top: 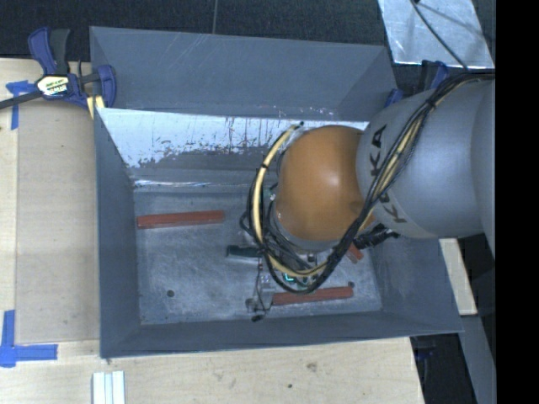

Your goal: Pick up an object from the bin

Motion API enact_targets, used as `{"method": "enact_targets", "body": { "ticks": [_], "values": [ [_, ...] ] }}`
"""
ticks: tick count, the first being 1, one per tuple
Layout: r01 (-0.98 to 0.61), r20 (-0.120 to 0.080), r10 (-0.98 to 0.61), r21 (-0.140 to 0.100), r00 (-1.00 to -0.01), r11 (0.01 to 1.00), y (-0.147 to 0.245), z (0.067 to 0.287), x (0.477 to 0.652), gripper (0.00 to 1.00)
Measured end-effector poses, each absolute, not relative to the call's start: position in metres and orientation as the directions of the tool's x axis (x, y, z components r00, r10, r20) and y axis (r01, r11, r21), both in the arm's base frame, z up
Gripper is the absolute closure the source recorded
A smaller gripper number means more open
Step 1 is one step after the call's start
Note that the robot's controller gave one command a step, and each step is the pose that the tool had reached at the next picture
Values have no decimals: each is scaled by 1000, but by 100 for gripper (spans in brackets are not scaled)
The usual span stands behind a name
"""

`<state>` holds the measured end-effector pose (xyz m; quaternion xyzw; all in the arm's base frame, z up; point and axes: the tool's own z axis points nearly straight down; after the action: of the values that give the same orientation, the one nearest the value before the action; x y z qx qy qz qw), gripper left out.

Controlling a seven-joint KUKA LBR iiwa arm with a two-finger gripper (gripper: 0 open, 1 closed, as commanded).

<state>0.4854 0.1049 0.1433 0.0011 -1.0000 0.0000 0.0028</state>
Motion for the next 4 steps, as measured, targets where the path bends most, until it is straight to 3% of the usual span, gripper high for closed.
{"method": "enact_targets", "body": {
  "ticks": [1, 2, 3, 4],
  "values": [
    [-11, -4, -11, 0, -1000, 1000, 56, 70, 567, 0],
    [-31, -7, -31, 0, -999, 1000, 56, 102, 569, 0],
    [-101, -6, -101, -1, -995, 995, 34, 100, 596, 0],
    [-96, 8, -96, 2, -995, 995, 33, 72, 599, 0]
  ]
}}
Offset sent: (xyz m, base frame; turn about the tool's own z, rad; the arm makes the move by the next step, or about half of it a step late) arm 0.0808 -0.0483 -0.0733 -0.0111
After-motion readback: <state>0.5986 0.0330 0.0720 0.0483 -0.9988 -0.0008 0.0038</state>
